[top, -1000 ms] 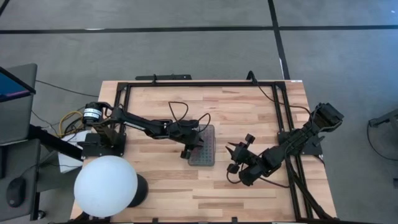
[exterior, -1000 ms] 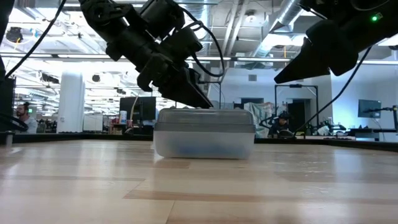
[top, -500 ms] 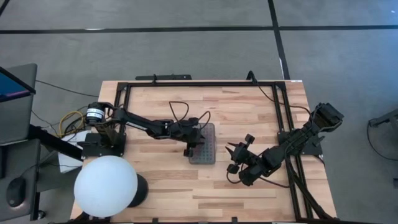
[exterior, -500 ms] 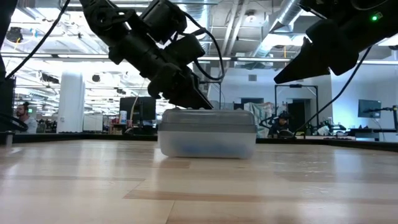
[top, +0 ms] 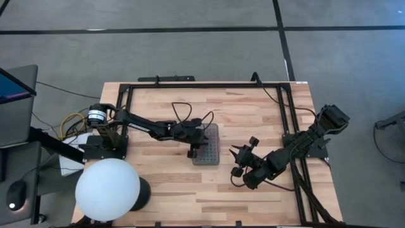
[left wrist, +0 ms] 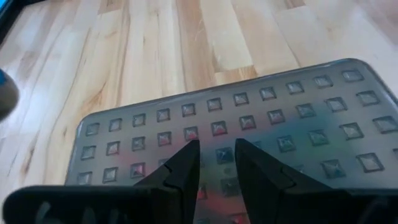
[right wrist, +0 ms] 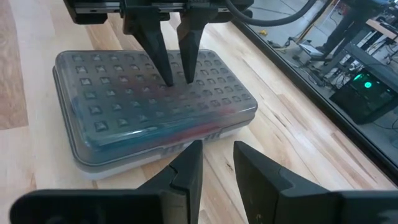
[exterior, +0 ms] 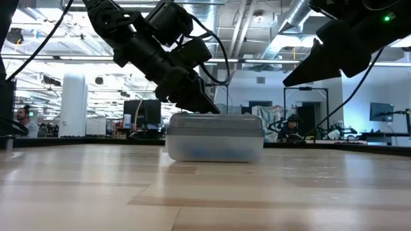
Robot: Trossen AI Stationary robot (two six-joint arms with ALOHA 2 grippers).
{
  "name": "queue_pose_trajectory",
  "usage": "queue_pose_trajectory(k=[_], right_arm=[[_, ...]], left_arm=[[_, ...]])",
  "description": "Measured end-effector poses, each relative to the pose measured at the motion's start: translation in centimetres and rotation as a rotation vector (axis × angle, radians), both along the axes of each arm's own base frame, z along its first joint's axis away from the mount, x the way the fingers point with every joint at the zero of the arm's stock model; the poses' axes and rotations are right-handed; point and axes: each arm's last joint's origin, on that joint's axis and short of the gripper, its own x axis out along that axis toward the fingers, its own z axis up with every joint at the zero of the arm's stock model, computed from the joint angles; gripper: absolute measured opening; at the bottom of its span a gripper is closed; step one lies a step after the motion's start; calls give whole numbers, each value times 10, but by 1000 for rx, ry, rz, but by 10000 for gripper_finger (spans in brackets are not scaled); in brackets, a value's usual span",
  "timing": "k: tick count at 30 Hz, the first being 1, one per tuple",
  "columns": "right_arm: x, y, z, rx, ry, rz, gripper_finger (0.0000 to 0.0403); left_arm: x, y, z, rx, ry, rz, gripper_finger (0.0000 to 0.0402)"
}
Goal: Pick & place school supplies into a supply box
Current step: Close the supply box, then return to Home Position
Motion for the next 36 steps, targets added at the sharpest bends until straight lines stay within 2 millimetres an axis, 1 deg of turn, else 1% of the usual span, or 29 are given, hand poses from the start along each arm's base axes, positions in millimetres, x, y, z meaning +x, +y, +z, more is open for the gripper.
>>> queue_pose_trajectory(k=[4, 19, 24, 27, 30, 33, 36], right_arm=[[0, 0, 0, 0, 0, 0, 85], [0, 0, 0, 5, 5, 4, 85], [0, 0, 0, 5, 5, 4, 85], [0, 0, 0, -16, 21, 17, 85], [0, 1, 1, -81, 56, 55, 85], [2, 6, 8, -158, 78, 137, 85], [5, 13, 23, -250, 54, 218, 85]], left_arm=[[0, -1, 0, -10, -1, -33, 96], [1, -1, 1, 9, -18, -50, 96], [0, -1, 11, 40, -60, -66, 96], [-3, -1, 28, 71, -119, -79, 96], [-13, 2, 58, 109, -187, -60, 96], [-33, 7, 97, 125, -276, -40, 96], [-60, 9, 132, 136, -346, -32, 96]])
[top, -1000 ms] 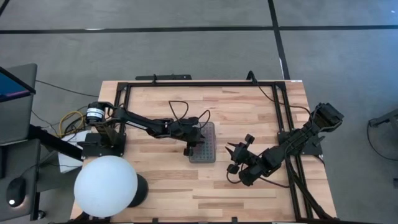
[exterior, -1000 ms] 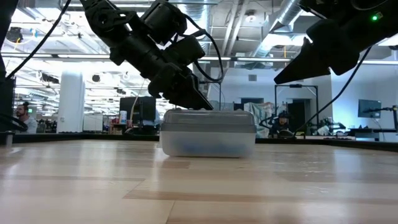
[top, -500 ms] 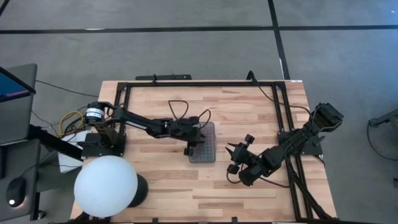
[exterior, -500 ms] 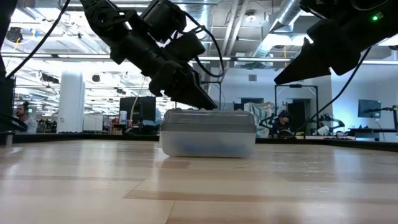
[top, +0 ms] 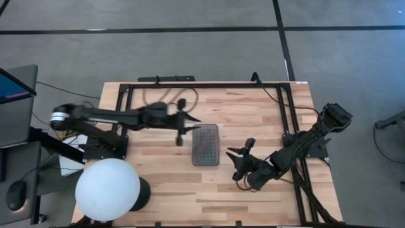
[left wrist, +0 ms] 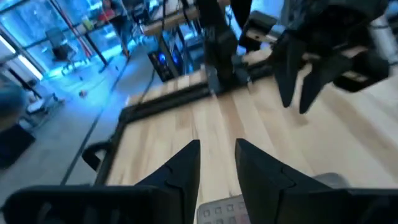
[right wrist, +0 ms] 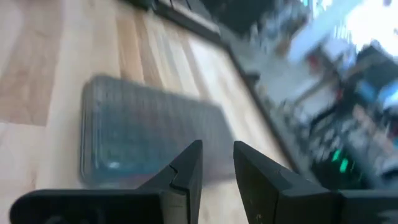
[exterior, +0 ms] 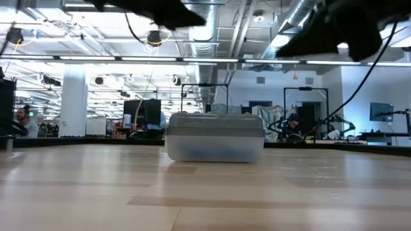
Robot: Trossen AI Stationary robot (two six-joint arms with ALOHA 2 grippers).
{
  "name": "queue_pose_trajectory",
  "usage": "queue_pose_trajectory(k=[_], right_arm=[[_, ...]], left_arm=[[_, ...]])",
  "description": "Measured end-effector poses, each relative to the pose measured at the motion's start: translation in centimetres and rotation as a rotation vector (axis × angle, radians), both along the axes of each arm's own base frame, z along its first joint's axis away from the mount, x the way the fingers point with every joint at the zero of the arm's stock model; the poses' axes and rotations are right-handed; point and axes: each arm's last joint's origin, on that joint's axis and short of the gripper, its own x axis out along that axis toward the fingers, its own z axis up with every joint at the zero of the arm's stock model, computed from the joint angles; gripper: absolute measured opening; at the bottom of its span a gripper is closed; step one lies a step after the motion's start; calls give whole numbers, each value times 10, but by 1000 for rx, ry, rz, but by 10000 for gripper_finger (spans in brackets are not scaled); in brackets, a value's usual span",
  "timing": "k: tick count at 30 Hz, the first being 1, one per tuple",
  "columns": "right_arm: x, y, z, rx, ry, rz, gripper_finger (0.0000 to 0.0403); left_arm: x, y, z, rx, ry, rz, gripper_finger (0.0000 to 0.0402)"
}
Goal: Pick & place school supplies into a supply box
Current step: Return to Home Position
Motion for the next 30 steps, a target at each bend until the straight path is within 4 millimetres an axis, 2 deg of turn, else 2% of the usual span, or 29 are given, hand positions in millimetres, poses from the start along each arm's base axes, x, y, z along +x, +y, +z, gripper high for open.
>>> queue_pose_trajectory(k=[4, 8, 12, 16, 19, 22, 25, 30], right_arm=[[-2, 11, 24, -147, -18, 134, 85], [-10, 6, 64, -176, -132, 177, 85], [-23, -22, 104, -111, -227, 227, 85], [-35, -66, 130, 20, -300, 318, 85], [-42, -102, 138, 124, -315, 334, 85], [-45, -130, 139, 200, -303, 343, 85], [-47, -147, 135, 239, -291, 374, 85], [-57, -165, 123, 275, -341, 297, 85]], left_arm=[[-38, -3, 35, 18, -62, -14, 96], [-73, -5, 51, 59, -48, -23, 96], [-103, -2, 60, 33, -40, 20, 96], [-123, 3, 62, 9, -7, 53, 96], [-133, 6, 63, -1, -9, 49, 96], [-140, 11, 60, -8, -39, -16, 96], [-151, 20, 50, -7, -101, 27, 96], [-176, 36, 18, -57, -209, 193, 96]])
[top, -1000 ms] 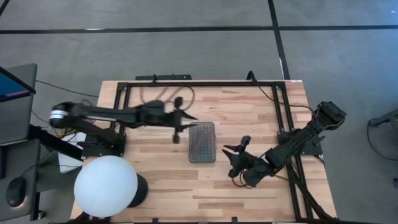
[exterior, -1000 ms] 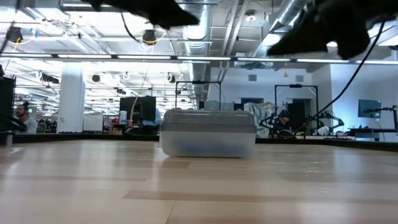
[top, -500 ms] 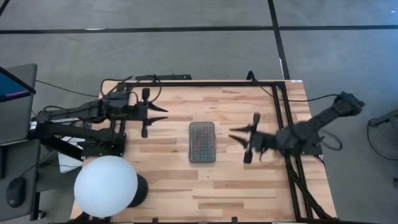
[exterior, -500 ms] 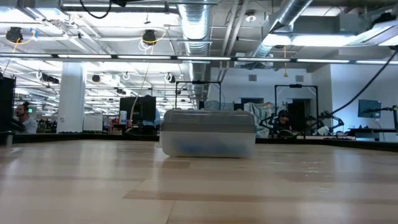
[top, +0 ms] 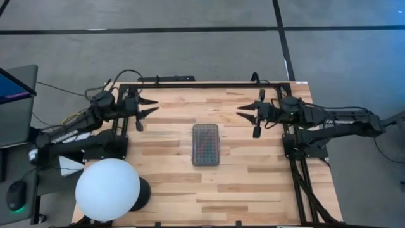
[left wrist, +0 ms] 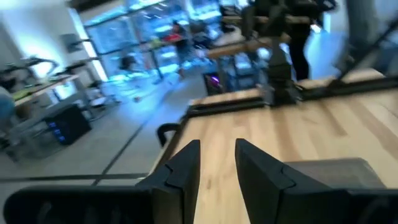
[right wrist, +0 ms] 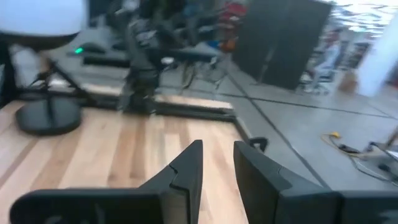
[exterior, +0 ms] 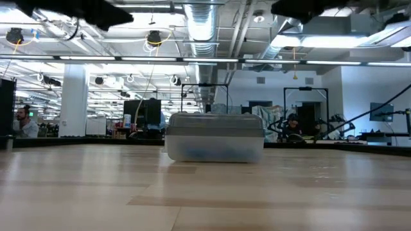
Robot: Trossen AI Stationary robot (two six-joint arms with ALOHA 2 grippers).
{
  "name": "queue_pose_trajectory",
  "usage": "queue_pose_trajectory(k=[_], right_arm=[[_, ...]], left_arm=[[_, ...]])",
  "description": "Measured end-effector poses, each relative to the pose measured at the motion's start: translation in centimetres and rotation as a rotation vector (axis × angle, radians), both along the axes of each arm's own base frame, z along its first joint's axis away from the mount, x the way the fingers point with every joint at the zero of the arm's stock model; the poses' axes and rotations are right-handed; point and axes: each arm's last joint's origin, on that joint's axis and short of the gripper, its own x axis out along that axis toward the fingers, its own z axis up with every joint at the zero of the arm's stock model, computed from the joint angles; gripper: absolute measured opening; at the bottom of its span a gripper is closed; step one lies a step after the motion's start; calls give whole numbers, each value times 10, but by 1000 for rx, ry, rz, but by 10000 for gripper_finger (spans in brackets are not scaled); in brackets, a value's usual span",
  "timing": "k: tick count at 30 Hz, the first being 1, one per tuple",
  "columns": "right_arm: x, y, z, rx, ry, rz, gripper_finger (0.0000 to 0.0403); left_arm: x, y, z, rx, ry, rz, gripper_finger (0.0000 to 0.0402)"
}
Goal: Pick & place school supplies into a supply box
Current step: Return to Home Position
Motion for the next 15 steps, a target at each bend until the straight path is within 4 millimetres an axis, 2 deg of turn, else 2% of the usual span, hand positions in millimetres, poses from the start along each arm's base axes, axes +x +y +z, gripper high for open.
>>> queue_pose_trajectory(k=[2, 5, 7, 15], right_arm=[[-5, -4, -6, 14, -46, -23, 85], [-14, -4, -16, 18, -142, 38, 85], [-20, -3, -26, 17, -176, 84, 85], [-38, -1, -64, 86, -210, 68, 85]], left_arm=[[-9, 2, -13, -17, -45, 24, 96], [-20, 2, -27, -27, -79, -7, 96], [-25, 1, -34, -40, -88, -26, 96], [-38, -4, -53, -117, -138, -41, 96]])
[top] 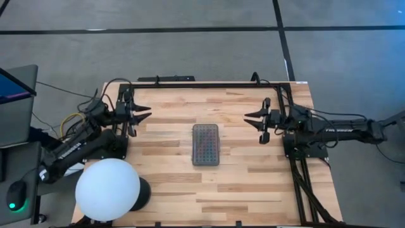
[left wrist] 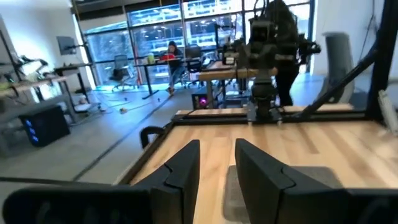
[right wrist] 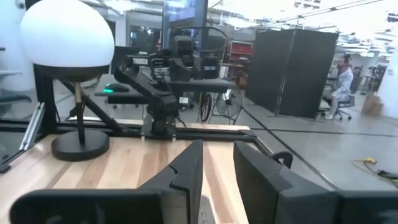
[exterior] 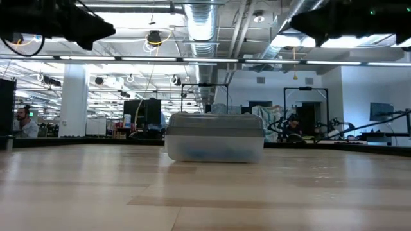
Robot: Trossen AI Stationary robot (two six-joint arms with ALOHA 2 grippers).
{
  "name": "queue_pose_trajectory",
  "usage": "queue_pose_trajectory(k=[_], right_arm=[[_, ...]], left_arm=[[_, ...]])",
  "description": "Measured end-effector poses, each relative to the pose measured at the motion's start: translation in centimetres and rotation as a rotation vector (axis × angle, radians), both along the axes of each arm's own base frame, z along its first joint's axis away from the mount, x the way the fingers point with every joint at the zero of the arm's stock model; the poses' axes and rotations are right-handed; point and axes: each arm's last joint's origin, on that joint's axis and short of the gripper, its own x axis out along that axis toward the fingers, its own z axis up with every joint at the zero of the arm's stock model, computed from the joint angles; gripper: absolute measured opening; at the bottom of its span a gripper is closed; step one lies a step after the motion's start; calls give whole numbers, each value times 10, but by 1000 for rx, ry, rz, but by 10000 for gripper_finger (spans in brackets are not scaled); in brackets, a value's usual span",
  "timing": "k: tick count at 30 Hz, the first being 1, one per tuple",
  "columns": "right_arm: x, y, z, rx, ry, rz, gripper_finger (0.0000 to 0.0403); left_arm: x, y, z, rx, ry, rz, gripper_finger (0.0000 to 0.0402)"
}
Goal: Pick & place school supplies into a supply box
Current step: Return to Home Position
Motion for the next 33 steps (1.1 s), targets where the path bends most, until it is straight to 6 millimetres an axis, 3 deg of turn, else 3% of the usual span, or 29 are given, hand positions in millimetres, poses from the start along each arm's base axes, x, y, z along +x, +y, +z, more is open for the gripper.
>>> queue_pose_trajectory(k=[6, 14, 25, 33], right_arm=[[-13, 0, -34, 57, -23, -43, 85], [-30, 4, -70, 94, -60, -27, 85], [-33, 10, -73, 127, -39, 22, 85], [-34, 22, -67, 38, -86, 97, 85]], left_arm=[[-2, -1, -23, -86, -44, 11, 96], [-2, -1, -57, -92, -232, -25, 96], [2, -6, -63, -89, -160, -99, 96], [9, -18, -71, -98, -86, -222, 96]])
